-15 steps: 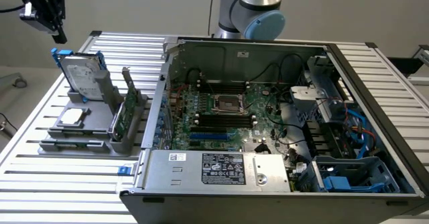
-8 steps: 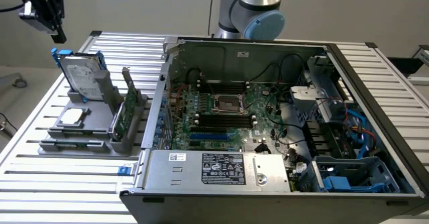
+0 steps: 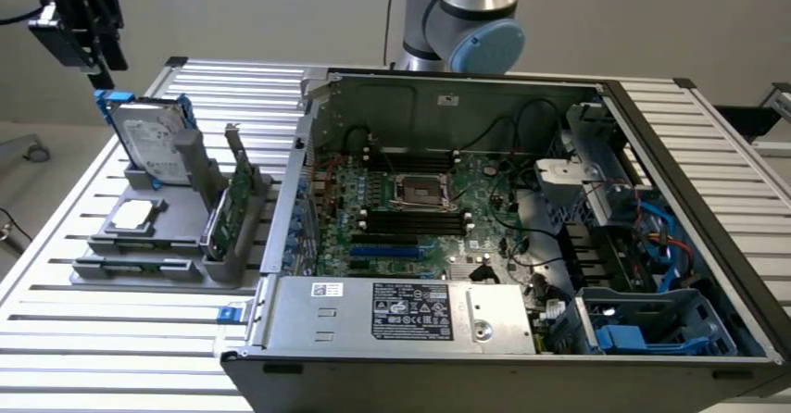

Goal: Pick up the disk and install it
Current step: 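Pick up the disk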

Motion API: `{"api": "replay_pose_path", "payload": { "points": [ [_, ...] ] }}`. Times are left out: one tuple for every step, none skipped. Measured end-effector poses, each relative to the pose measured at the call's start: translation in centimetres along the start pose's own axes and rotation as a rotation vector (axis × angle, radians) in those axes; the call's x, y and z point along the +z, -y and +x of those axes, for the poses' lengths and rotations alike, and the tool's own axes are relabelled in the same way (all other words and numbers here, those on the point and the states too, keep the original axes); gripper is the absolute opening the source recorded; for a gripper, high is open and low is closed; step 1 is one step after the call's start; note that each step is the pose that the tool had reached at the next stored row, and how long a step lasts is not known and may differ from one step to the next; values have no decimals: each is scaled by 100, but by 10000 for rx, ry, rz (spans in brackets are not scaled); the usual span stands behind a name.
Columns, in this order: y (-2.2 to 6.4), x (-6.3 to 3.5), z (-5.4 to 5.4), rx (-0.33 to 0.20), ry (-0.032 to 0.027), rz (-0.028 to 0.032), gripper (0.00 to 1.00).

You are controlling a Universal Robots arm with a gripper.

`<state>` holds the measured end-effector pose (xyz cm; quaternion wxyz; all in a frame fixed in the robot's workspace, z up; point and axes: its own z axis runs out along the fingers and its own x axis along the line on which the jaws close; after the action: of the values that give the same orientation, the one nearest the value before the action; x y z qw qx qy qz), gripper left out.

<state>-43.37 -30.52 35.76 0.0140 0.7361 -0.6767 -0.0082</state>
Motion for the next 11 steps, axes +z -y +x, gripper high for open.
{"api": "replay_pose_path", "payload": {
  "points": [
    [-1, 15, 0, -14, -4, 35, 48],
    [-1, 32, 0, -29, -6, 66, 54],
    [-2, 51, 0, -45, -8, 88, 54],
    [-5, 69, -1, -57, -10, 100, 54],
    [-11, 88, -2, -66, -11, 109, 54],
    [-16, 106, -3, -76, -12, 115, 54],
    [-23, 124, -3, -86, -12, 120, 54],
    [-33, 142, -4, -94, -13, 128, 54],
    [-44, 159, -5, -99, -14, 133, 54],
    [-56, 178, -6, -104, -15, 142, 54],
    [-66, 197, -7, -110, -16, 154, 54]
  ]
}}
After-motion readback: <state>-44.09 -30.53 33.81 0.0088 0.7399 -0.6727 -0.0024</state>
